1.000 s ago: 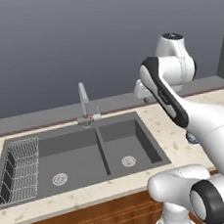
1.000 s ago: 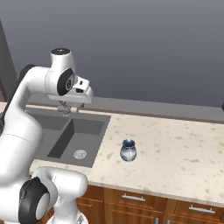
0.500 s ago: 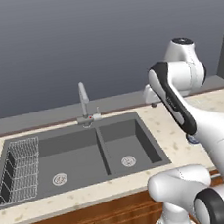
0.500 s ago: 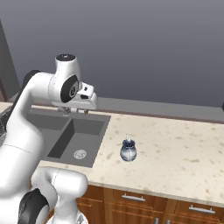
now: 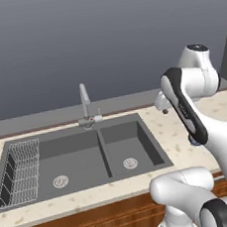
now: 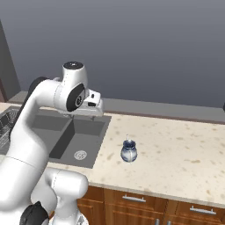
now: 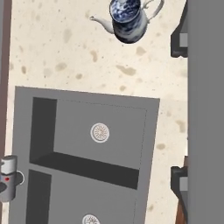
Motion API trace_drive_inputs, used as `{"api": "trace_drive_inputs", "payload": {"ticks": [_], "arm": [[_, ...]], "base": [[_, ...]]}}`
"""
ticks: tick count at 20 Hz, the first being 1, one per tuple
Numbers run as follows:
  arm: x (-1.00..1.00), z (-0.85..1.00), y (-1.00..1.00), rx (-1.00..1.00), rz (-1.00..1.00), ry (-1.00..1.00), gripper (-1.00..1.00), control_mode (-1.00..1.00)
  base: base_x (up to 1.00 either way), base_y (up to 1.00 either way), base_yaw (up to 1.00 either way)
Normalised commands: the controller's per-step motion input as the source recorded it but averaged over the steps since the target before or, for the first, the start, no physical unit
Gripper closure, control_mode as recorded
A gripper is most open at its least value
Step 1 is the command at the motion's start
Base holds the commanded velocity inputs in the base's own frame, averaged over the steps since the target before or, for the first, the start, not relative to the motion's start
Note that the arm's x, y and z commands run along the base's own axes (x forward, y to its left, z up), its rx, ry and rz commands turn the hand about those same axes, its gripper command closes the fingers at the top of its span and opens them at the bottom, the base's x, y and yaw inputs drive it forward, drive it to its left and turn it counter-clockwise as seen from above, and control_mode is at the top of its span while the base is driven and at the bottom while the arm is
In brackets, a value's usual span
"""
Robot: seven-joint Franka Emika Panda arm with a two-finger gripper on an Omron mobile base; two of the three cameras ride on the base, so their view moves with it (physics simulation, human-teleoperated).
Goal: Place the cup in the left basin and the teapot in the right basin of the sink.
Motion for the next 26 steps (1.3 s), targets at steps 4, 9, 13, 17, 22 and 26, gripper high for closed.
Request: {"api": "trace_drive_inputs", "payload": {"ticks": [4,9,13,17,22,26], "arm": [[-0.07,-0.15,-0.23,-0.04,0.03,0.00,-1.00,-1.00],[-0.04,-0.24,-0.27,-0.10,0.00,0.00,-1.00,-1.00],[0.00,-0.32,-0.31,-0.12,0.00,0.00,-1.00,-1.00],[0.00,-0.31,-0.35,-0.07,0.00,0.00,-1.00,-1.00],[-0.02,-0.30,-0.41,-0.01,0.01,0.00,-1.00,-1.00],[-0.01,-0.37,-0.41,0.00,0.02,0.00,-1.00,-1.00]], "base": [[0.00,0.00,0.00],[0.00,0.00,0.00],[0.00,0.00,0.00],[0.00,0.00,0.00],[0.00,0.00,0.00],[0.00,0.00,0.00]]}}
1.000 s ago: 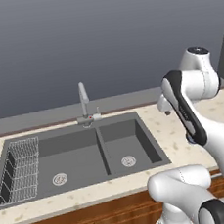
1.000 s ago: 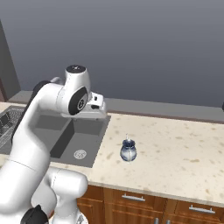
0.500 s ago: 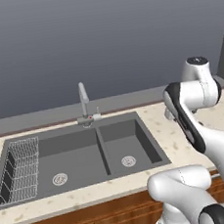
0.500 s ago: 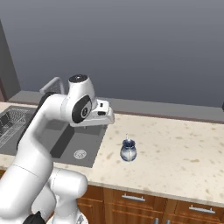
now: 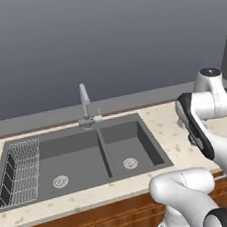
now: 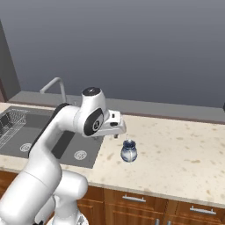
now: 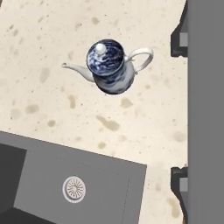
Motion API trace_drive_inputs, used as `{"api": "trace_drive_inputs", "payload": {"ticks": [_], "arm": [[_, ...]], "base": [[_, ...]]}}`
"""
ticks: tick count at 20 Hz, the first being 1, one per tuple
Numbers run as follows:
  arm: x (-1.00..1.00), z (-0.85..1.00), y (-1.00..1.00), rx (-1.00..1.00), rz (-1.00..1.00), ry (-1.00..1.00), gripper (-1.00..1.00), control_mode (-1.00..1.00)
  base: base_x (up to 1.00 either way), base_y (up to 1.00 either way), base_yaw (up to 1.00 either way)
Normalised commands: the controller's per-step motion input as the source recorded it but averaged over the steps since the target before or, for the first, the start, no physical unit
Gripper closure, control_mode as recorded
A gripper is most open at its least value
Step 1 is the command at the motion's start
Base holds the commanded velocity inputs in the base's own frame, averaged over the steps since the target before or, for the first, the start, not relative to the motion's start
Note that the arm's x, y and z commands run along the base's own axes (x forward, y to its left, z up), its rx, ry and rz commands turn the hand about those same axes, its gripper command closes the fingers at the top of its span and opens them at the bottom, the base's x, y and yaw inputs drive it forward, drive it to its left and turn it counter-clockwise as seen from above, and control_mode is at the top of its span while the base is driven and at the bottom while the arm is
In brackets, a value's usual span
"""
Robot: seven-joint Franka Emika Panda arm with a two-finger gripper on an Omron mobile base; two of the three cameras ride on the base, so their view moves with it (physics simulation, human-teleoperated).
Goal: Place the cup in the left basin and the teapot in the right basin of the sink.
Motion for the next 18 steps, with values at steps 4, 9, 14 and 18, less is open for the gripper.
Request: {"api": "trace_drive_inputs", "payload": {"ticks": [4,9,14,18], "arm": [[0.00,-0.41,-0.35,0.00,0.02,0.00,-1.00,-1.00],[0.00,-0.34,-0.27,-0.01,0.00,0.00,-1.00,-1.00],[0.00,-0.24,-0.31,0.00,0.00,0.00,-1.00,-1.00],[0.00,-0.18,-0.31,0.00,0.00,0.00,-1.00,-1.00]], "base": [[0.00,0.00,0.00],[0.00,0.00,0.00],[0.00,0.00,0.00],[0.00,0.00,0.00]]}}
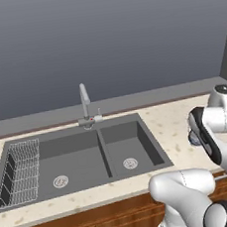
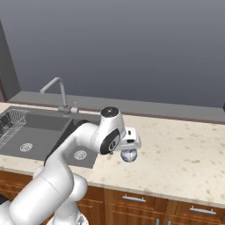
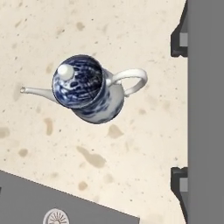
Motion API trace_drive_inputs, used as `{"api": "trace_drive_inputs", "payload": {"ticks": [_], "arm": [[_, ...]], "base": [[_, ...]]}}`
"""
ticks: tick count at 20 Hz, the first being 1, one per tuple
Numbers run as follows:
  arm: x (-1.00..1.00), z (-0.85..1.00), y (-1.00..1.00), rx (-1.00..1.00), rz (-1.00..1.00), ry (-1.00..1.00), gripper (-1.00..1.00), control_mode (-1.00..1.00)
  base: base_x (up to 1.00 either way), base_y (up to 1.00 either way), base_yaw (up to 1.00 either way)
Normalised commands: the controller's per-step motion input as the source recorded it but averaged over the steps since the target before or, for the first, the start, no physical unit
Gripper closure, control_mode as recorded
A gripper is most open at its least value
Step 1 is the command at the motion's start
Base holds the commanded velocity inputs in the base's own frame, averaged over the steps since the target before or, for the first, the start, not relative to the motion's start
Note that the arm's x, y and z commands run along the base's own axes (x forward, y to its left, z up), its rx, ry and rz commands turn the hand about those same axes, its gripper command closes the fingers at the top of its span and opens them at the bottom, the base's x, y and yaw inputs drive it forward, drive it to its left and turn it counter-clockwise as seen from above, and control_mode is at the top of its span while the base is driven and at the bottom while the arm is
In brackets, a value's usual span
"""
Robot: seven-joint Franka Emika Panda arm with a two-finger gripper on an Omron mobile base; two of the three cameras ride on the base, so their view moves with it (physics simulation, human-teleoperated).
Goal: Place the cup in the left basin and the teapot in the right basin of the sink.
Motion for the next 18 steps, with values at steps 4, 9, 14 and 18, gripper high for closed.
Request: {"api": "trace_drive_inputs", "payload": {"ticks": [4,9,14,18], "arm": [[0.01,-0.14,-0.22,0.00,0.00,0.00,-1.00,-1.00],[0.11,-0.13,-0.12,0.00,0.00,0.00,-1.00,-1.00],[0.18,-0.11,-0.12,0.00,0.00,0.01,-1.00,-1.00],[0.13,-0.11,-0.16,0.00,0.00,0.01,-1.00,-1.00]], "base": [[0.00,0.00,0.00],[0.00,0.00,0.00],[0.00,0.00,0.00],[0.00,0.00,0.00]]}}
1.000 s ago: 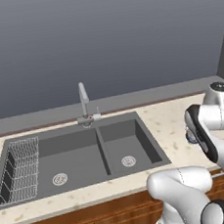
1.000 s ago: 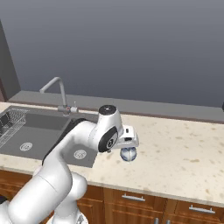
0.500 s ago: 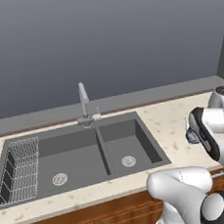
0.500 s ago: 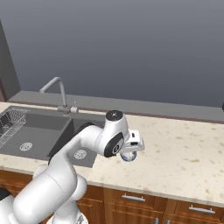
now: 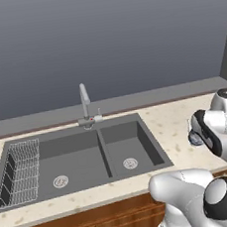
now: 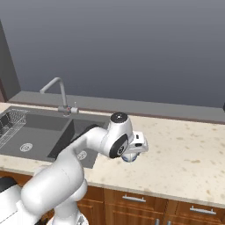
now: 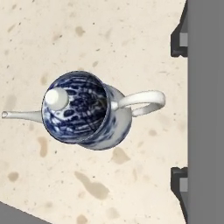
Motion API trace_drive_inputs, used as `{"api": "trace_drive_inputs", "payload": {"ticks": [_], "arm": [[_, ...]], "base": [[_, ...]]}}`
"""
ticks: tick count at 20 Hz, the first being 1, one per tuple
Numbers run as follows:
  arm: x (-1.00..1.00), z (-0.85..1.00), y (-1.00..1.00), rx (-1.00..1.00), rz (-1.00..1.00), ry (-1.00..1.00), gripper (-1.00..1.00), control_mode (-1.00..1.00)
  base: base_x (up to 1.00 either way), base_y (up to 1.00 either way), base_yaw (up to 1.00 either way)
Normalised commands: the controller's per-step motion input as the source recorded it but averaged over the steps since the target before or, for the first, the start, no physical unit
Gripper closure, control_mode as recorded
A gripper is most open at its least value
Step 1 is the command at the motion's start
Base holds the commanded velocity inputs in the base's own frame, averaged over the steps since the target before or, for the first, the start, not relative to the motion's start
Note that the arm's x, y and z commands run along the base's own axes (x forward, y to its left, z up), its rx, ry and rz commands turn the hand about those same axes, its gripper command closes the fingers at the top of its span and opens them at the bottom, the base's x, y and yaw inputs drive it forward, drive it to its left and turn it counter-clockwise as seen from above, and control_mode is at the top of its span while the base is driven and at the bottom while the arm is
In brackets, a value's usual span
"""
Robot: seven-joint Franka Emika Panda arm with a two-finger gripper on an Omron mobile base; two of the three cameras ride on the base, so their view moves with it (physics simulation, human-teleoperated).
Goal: Place the cup in the left basin and the teapot in the right basin of the sink.
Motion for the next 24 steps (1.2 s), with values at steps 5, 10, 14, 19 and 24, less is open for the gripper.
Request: {"api": "trace_drive_inputs", "payload": {"ticks": [5,10,14,19,24], "arm": [[0.15,-0.09,-0.06,0.00,0.00,0.01,-1.00,-1.00],[0.15,-0.13,0.00,0.00,0.00,0.03,-1.00,-1.00],[0.17,-0.14,0.00,0.00,0.01,0.02,-1.00,-1.00],[0.05,-0.12,-0.08,0.00,0.02,0.00,-1.00,-1.00],[0.05,-0.08,-0.15,0.00,0.02,0.00,-1.00,-1.00]], "base": [[0.00,0.00,0.00],[0.00,0.00,0.00],[0.00,0.00,0.00],[0.00,0.00,0.00],[0.00,0.00,0.00]]}}
